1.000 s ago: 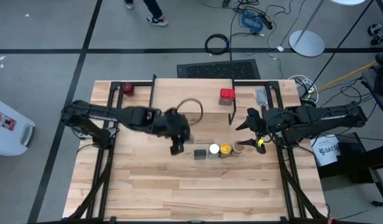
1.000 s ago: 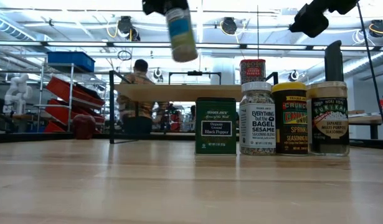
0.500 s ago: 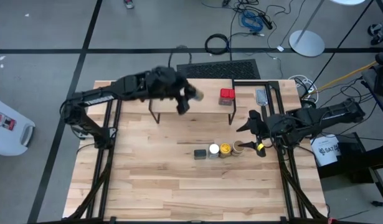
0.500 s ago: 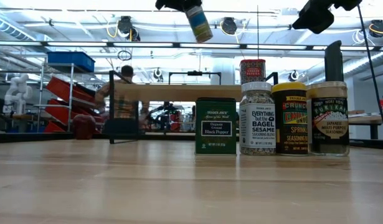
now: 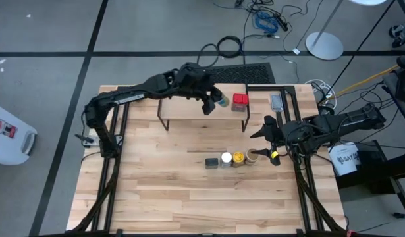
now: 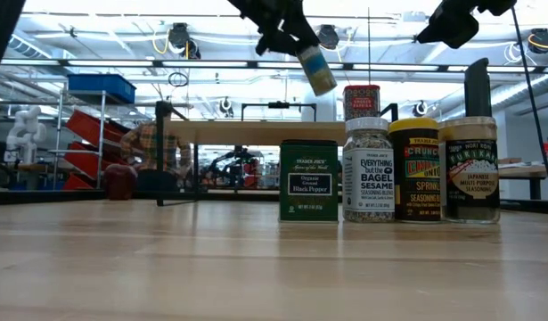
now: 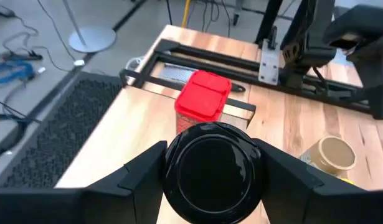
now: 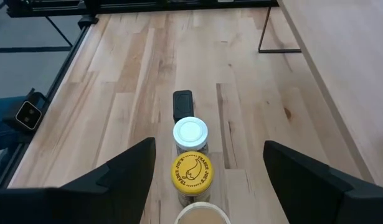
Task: Shelf spices
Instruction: Put the black seasoning bottle on the shelf
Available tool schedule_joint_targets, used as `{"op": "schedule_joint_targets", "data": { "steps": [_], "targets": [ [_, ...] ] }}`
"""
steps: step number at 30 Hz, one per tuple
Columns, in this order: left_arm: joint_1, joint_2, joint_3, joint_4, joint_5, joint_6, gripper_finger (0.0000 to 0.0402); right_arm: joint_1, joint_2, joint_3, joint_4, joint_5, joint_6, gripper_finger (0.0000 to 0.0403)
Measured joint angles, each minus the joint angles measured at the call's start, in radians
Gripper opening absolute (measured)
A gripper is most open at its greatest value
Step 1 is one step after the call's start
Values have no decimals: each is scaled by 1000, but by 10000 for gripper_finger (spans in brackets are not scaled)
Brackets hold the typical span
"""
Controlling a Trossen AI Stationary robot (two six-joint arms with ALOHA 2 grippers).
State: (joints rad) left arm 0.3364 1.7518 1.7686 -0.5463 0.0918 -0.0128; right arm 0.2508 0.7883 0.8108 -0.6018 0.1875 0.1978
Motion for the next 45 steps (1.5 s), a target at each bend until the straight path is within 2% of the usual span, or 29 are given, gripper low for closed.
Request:
{"op": "schedule_joint_targets", "data": {
  "steps": [5,15,18,45],
  "targets": [
    [7,53,65,-41,26,0,219,0,0,-10,7,0,-3,286],
    [47,137,301,-300,36,-6,219,0,0,-124,83,-1,15,286],
    [51,159,335,-312,36,-6,219,0,1,-140,109,-2,16,286],
    [36,265,340,-298,40,0,219,0,0,-138,142,-8,16,286]
  ]
}}
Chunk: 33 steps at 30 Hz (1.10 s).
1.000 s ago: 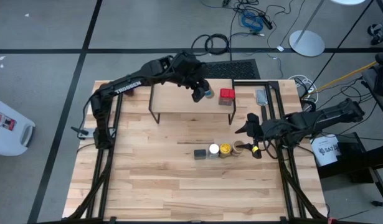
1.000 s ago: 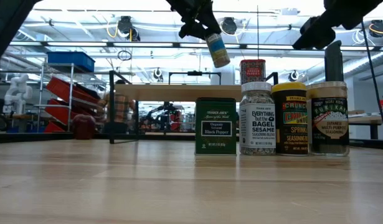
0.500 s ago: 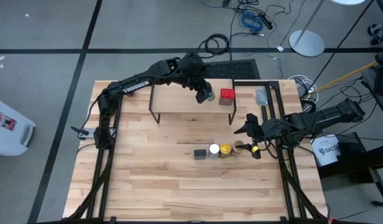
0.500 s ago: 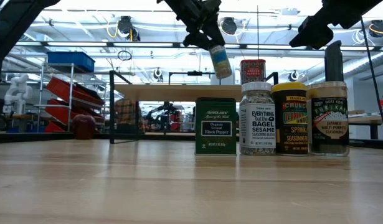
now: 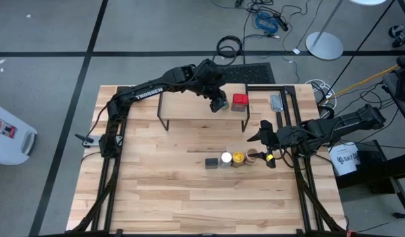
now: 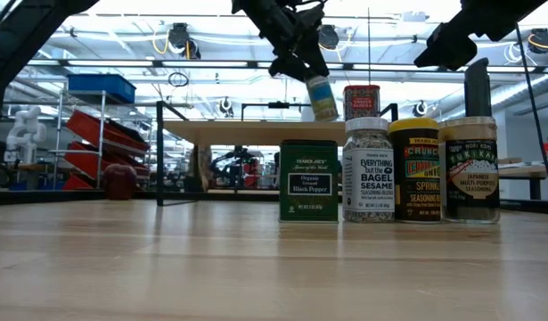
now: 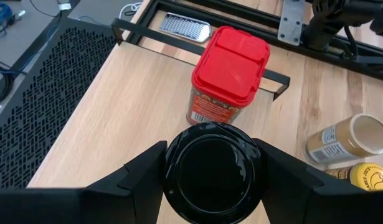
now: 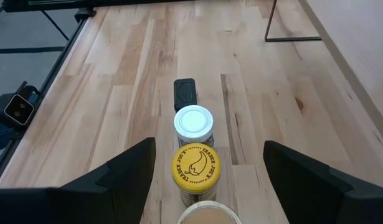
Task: Shelf spices
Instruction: Put the black seasoning bottle on the shelf, then put the black seasoning can on the shelf
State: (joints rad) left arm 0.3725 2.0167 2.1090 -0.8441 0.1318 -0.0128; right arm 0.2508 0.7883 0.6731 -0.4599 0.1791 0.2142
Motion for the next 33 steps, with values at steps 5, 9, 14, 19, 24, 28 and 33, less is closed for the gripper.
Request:
{"op": "schedule_joint_targets", "data": {
  "steps": [5,9,14,19,24,28,33],
  "targets": [
    [0,-1,0,2,0,2,219,0,0,0,0,0,0,286],
    [0,-1,0,16,0,2,219,0,0,0,0,0,0,286],
    [-2,15,0,27,0,3,219,0,0,0,0,0,-1,286],
    [-10,26,-1,27,-4,26,219,0,0,0,-1,0,0,286],
    [-14,26,-1,31,-7,22,237,0,0,0,-2,0,0,286],
    [-13,26,-1,37,-31,22,263,0,0,0,-1,0,0,286],
    [-13,26,-1,79,-31,19,275,0,0,0,-1,0,2,286]
  ]
}}
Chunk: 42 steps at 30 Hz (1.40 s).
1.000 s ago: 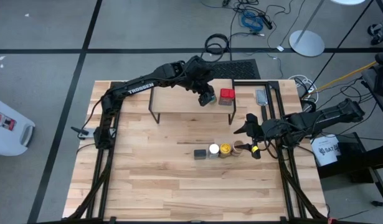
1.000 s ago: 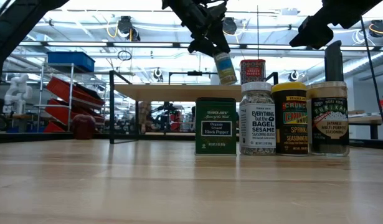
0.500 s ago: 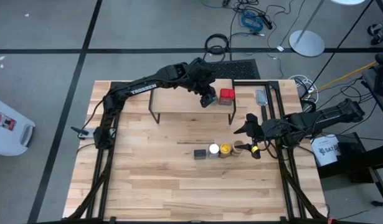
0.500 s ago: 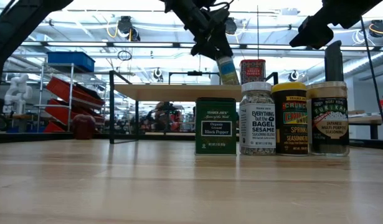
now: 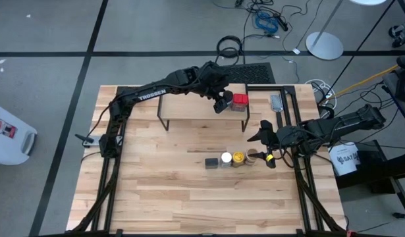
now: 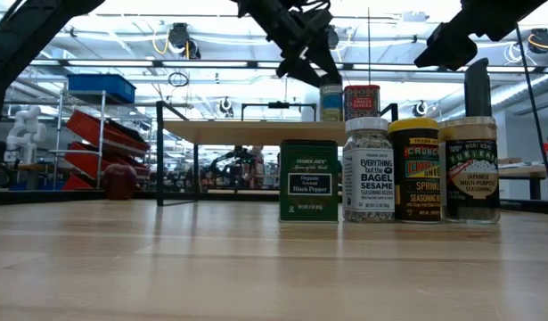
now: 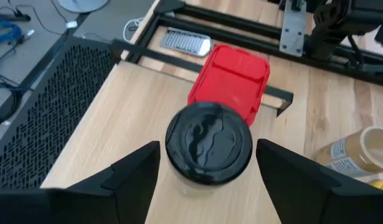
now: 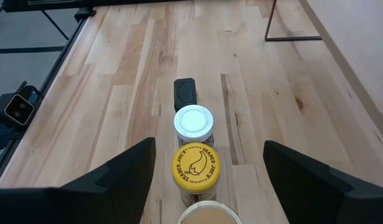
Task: Shelf spices
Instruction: Put the black seasoning can on the shelf
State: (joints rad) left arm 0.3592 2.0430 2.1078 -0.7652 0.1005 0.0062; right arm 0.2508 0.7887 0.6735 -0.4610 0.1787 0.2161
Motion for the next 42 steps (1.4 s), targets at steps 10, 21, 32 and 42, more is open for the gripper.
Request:
{"op": "schedule_joint_targets", "data": {
  "steps": [10,21,32,42],
  "targets": [
    [-15,-21,0,-5,0,-1,277,0,0,0,-1,0,8,286],
    [-75,-199,1,-149,-124,-19,277,10,0,0,-3,0,35,286],
    [-287,-261,-35,-278,-190,-106,277,61,0,0,2,3,61,286],
    [-532,-214,-458,-47,-395,-158,282,108,0,0,23,5,86,286]
  ]
}}
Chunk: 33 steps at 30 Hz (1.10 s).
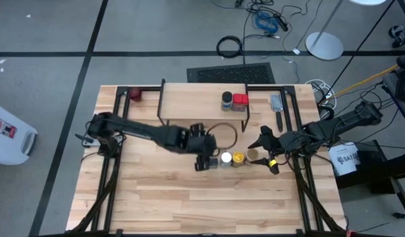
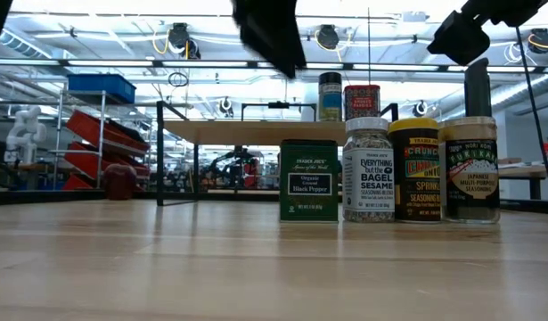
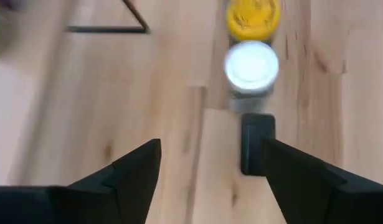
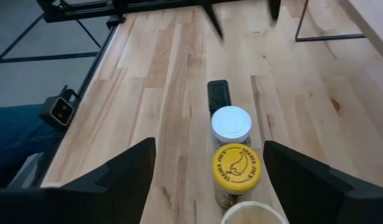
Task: Shelf spices
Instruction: Put the black seasoning can on the shelf
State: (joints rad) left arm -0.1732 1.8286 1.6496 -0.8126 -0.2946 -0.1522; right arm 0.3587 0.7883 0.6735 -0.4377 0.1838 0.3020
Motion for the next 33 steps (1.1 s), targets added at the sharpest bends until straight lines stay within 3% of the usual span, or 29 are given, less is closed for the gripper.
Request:
{"op": "schedule_joint_targets", "data": {
  "steps": [5,8,33],
  "targets": [
    [-39,3,-187,289,19,-27,313,19,0,0,1,0,8,286],
    [-44,3,-249,371,32,-41,335,23,0,0,10,0,8,286],
    [-86,96,-272,468,-39,-79,345,23,0,0,16,8,-13,286]
  ]
}}
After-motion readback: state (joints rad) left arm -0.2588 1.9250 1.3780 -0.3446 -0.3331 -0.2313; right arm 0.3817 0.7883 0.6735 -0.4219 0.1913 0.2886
